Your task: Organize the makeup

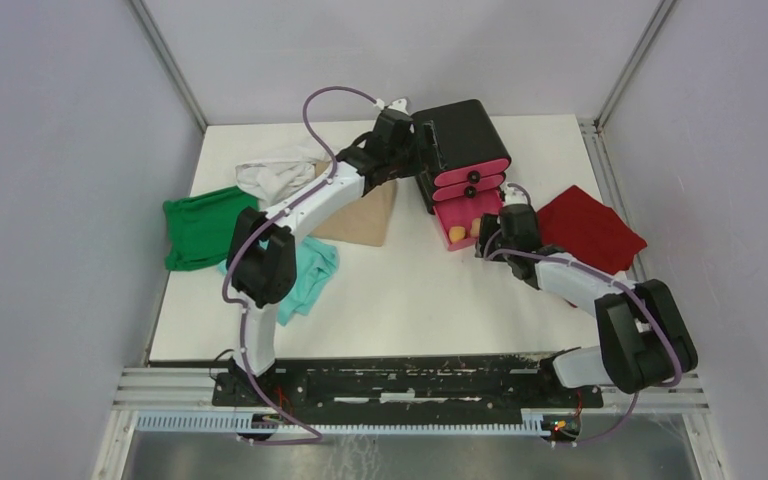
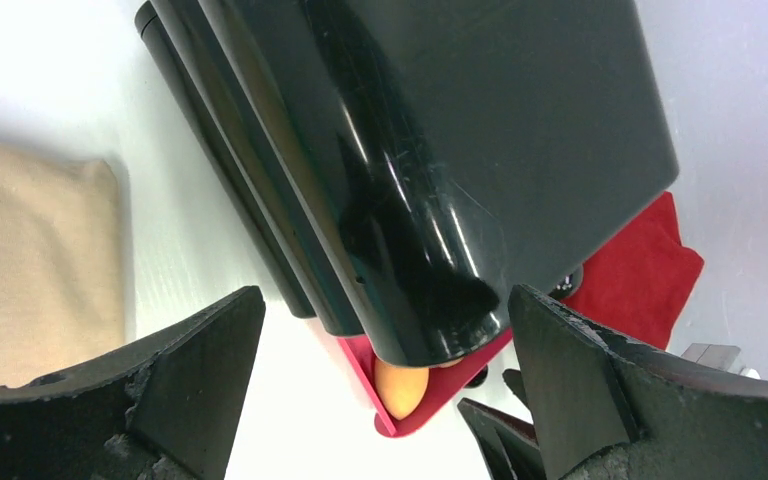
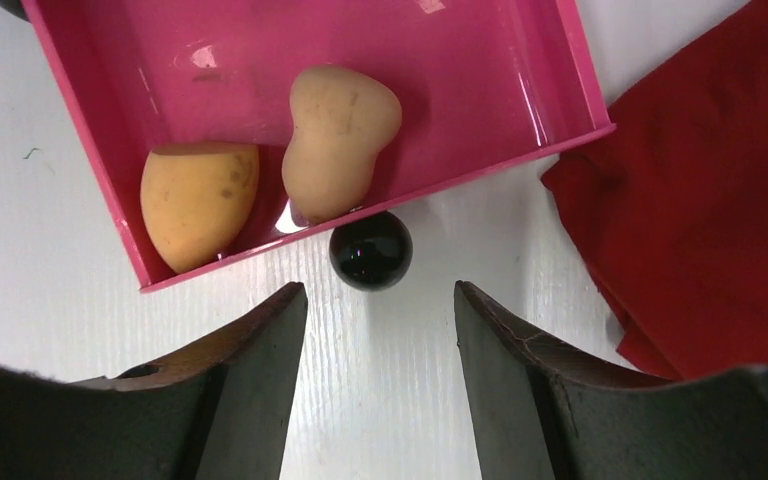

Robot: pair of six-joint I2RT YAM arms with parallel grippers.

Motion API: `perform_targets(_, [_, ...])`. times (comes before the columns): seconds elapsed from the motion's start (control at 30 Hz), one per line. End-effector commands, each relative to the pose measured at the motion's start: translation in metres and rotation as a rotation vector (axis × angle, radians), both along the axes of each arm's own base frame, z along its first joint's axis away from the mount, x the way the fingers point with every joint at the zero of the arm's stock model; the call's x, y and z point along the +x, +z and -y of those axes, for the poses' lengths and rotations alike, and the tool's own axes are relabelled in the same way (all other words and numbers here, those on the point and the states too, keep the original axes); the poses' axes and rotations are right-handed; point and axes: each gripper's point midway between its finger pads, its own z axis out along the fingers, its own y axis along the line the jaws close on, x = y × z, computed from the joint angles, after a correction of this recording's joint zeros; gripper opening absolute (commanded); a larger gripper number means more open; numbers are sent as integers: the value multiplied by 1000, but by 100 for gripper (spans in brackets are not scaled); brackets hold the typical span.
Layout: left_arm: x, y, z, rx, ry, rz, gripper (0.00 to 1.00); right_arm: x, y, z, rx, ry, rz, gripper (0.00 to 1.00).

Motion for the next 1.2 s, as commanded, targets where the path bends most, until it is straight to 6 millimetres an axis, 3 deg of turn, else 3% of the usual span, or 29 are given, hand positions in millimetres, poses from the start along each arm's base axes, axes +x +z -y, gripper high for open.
perform_targets(0.0, [14,10,6,-31,34,19,99,29,15,-4,0,-6,86,62])
perform_targets(0.4, [12,-39,13,41,-9,-84,99,60,14,-15,44,-26,133,63])
perform_targets(0.83, [-1,-66,12,74,-57,-139,99,119,12,-34,96,-40,260,63])
perform_targets(0.97, [-1,-68,12,79,-60,-139,99,116,15,-38,115,-16,260,63])
perform_targets(1.17, [-1,-74,13,83,-63,-147,99,83,31,-25,124,-37,286,64])
